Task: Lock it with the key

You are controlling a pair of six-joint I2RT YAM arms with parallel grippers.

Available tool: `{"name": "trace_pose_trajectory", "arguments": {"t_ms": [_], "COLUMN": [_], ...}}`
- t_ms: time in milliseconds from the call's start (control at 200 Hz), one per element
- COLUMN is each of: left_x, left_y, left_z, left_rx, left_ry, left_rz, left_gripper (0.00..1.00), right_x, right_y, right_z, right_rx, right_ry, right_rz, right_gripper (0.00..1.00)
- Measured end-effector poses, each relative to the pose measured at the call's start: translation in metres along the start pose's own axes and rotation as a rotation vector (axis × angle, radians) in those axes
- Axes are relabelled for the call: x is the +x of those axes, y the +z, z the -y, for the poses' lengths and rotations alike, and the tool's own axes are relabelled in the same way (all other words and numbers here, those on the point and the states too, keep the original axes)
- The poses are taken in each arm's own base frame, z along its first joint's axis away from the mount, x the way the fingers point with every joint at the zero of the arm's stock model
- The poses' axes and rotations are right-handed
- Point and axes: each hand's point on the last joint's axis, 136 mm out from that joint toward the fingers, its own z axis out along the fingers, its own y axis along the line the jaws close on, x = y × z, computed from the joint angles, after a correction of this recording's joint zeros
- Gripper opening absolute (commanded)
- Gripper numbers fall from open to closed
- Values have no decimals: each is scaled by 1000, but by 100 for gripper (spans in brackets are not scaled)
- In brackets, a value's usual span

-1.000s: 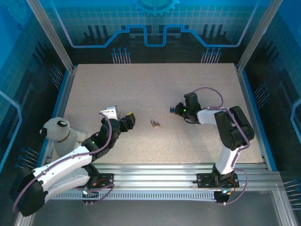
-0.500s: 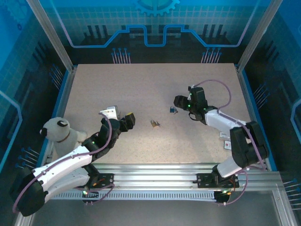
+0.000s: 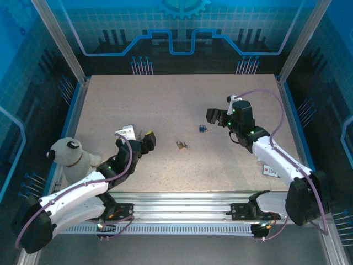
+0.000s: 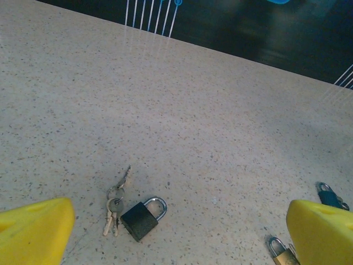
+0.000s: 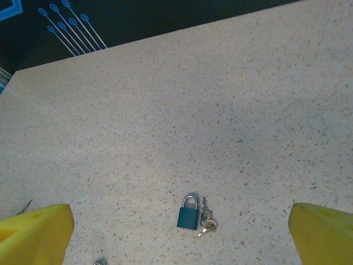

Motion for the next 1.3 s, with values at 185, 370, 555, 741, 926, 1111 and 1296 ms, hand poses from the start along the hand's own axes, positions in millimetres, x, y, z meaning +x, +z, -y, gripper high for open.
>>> {"name": "trace_pose_trajectory", "arguments": {"t_ms": [185, 370, 555, 741, 926, 1111, 1296], "left_x": [3, -4, -33, -45, -74, -81, -67], "left_y": [0, -4, -12, -22, -43, -50, -32], "left_z": [-8, -9, 1, 1, 5, 5, -20], "left_rx": [-40, -71, -81, -66, 22, 64, -30], "left_ry": [-25, -60, -77, -99, -136, 4, 168], "left_rz": [-12, -34, -21, -2, 80, 166, 176], "left_gripper": [99, 99, 99, 99, 99, 99, 99], "right_x": [-6, 11, 32, 22, 26, 37, 48], "right_y": [-24, -35, -35, -39, -39, -32, -23], "right_z": [7, 24, 48, 59, 77, 99, 114], "right_rx": [26, 66, 143, 219, 287, 346, 380], "right_ry": [-100, -204, -295, -338, -362, -366, -376], "right_rz": [74, 153, 206, 279, 304, 298, 272], "right_gripper": [100, 100, 100, 100, 100, 100, 100]}}
